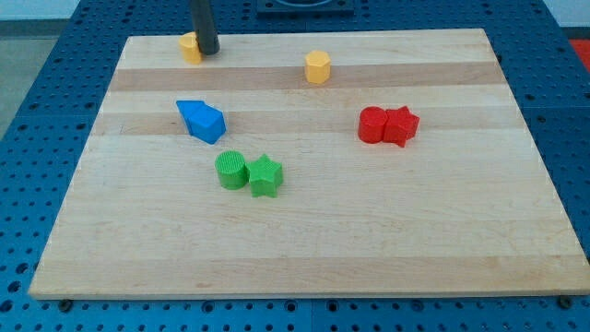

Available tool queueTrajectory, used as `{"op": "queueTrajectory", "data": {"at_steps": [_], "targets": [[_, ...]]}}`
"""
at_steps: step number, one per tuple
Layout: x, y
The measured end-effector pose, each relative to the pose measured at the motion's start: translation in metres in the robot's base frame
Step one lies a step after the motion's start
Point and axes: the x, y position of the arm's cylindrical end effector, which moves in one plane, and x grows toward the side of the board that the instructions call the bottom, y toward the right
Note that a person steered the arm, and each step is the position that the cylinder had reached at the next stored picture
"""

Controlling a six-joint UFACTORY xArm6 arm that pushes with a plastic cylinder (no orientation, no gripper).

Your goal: Point your arm at yellow hexagon

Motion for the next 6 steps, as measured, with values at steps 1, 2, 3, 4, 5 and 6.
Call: {"op": "queueTrajectory", "data": {"at_steps": [1, 2, 3, 4, 5, 6], "targets": [[0.000, -0.024], [0.000, -0.045], [0.000, -0.047], [0.000, 0.002], [0.000, 0.061], [0.000, 0.119]]}}
